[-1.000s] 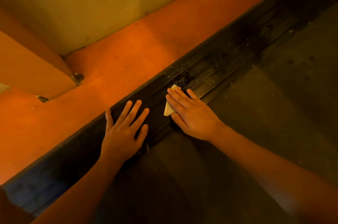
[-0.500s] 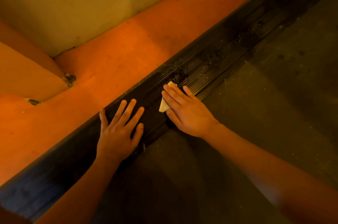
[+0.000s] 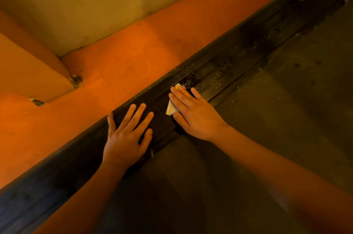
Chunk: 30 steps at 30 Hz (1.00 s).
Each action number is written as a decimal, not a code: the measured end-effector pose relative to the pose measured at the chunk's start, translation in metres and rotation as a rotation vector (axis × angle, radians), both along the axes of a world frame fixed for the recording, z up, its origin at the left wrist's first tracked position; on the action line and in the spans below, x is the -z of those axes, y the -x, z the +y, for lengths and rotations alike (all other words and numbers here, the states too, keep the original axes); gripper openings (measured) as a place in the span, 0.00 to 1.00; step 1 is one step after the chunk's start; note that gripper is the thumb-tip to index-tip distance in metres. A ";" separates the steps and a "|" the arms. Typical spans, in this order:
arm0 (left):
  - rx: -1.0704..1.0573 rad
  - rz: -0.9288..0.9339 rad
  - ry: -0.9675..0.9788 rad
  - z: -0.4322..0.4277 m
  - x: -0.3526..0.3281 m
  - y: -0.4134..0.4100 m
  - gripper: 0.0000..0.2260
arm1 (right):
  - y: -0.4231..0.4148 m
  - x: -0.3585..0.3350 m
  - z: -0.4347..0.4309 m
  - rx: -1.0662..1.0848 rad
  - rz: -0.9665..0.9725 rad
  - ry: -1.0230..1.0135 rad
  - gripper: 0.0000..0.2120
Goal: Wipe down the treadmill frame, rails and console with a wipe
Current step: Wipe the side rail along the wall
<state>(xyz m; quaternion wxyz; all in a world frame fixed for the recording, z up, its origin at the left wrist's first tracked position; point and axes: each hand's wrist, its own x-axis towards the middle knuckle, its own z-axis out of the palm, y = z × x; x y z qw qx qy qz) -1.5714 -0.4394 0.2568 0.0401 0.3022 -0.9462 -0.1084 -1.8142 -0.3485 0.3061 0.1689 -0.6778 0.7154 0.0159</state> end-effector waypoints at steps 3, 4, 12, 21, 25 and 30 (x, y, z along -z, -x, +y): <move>-0.001 0.008 0.002 0.000 0.001 0.000 0.23 | -0.004 0.003 -0.031 0.039 -0.013 0.031 0.29; -0.001 0.011 0.004 0.000 0.001 0.001 0.23 | -0.006 0.004 -0.038 0.051 -0.011 0.032 0.29; -0.005 0.051 0.026 0.000 0.003 0.001 0.22 | -0.002 -0.001 0.014 -0.002 0.023 -0.072 0.30; -0.009 0.086 -0.002 -0.001 0.006 0.000 0.22 | -0.012 -0.002 -0.020 0.054 0.034 -0.112 0.31; 0.005 0.088 -0.001 0.000 0.006 0.000 0.22 | -0.014 -0.002 0.007 0.054 0.067 -0.146 0.31; 0.002 0.105 -0.006 -0.002 0.004 -0.003 0.21 | -0.008 -0.005 -0.027 0.019 0.078 -0.177 0.32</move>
